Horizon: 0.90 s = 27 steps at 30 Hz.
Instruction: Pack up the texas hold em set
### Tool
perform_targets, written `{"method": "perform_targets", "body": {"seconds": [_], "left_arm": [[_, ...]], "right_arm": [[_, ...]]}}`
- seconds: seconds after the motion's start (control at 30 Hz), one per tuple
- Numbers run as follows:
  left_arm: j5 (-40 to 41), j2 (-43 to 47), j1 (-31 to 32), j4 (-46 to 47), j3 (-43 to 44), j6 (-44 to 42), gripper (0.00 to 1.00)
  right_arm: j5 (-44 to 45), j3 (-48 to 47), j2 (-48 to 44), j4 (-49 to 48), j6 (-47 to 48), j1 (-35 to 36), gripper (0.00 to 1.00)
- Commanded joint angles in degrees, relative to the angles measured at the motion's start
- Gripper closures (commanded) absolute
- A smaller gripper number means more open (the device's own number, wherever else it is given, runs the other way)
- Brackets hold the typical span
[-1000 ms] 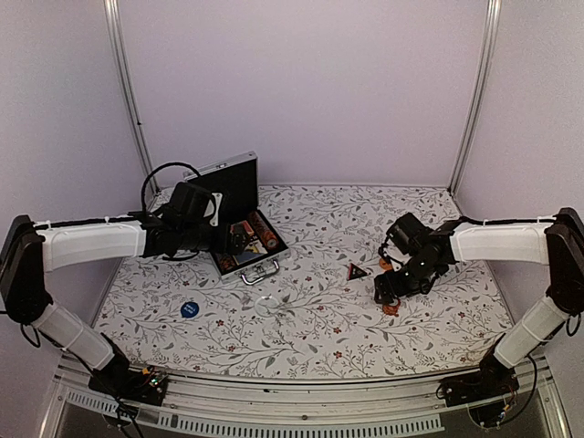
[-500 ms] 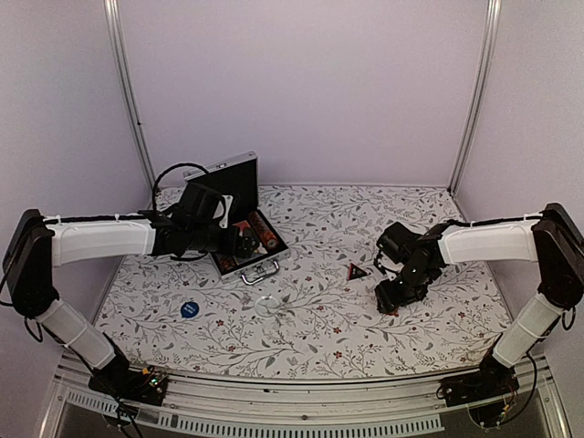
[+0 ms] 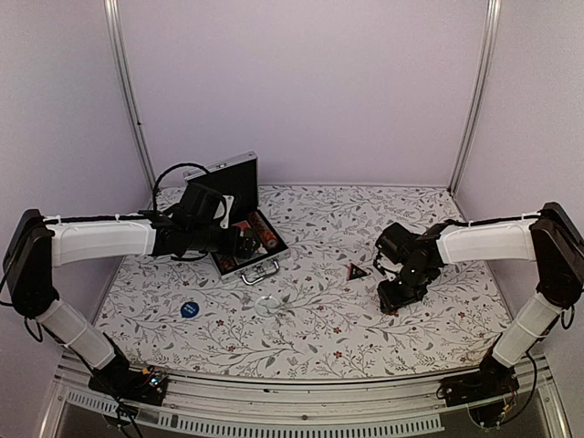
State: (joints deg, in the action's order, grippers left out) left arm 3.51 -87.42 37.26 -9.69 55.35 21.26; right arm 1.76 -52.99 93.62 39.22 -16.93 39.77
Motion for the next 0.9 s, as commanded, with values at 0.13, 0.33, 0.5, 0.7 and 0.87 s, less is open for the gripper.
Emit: {"method": "perform_targets", "body": {"seconds": [0.13,0.33,0.5,0.7,0.87], "left_arm": [[0.1,-0.3,0.9,0.6,1.6,-0.6,0.00],[-2.6,0.0,0.9,2.1,1.3,-0.3,0.00],[-6.7,-0.5,0.9,4.6,0.9,0.5,0.03],[-15.9,-2.2,0.9,10.6,0.1,3.4,0.04],[-27.4,-6.0,1.0,19.6,-1.4,10.0,0.05]], "right_arm": [[1.1,-2.2,1.3,1.1,0.2,0.4,0.57],[0.9,-4.0,-0.3,1.9,0.7,0.6,0.69],[-3.5,-7.5,-3.2,2.7,1.9,2.0,0.73],[-7.3,-12.6,-2.8,5.1,4.3,3.7,0.75],[-10.1,-17.9,-0.2,6.9,7.0,6.0,0.77]]}}
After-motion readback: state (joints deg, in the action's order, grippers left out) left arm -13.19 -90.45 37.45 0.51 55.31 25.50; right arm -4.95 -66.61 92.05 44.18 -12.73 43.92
